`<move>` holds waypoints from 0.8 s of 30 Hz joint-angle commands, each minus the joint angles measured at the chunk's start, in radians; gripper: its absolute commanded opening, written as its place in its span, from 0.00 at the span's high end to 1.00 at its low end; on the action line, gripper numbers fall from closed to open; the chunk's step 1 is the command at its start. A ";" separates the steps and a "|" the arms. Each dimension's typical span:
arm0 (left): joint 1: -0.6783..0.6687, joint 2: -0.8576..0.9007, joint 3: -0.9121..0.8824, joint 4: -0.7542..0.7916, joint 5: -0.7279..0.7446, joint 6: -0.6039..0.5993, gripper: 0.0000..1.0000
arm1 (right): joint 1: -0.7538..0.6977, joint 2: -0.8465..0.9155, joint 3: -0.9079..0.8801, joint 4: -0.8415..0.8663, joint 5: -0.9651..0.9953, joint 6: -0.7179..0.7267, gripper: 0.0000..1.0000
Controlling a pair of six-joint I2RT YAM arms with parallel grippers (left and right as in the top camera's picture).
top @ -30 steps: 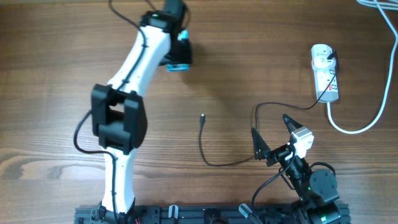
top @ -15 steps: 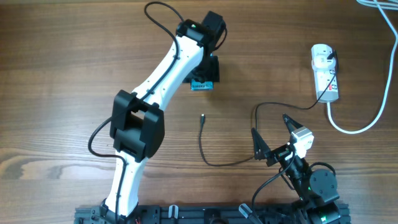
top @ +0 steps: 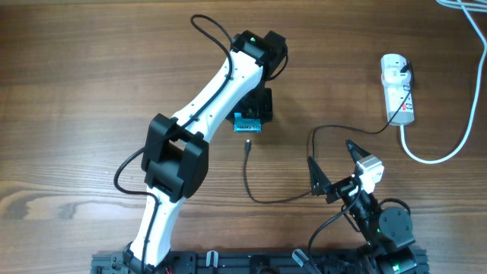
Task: Plug charger to phone and switch on socket
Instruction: 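Lift the phone with the left gripper and carry it toward center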
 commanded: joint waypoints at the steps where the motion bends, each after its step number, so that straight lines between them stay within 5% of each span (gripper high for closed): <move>1: 0.000 0.003 0.025 -0.008 0.105 -0.029 0.96 | -0.003 -0.013 -0.001 0.003 -0.011 0.011 0.00; 10: 0.030 0.003 0.025 -0.017 0.302 -0.029 0.96 | -0.003 -0.013 -0.001 0.003 -0.012 0.011 0.00; 24: 0.126 0.003 0.025 -0.057 0.311 -0.130 0.96 | -0.003 -0.013 -0.001 0.003 -0.011 0.011 0.00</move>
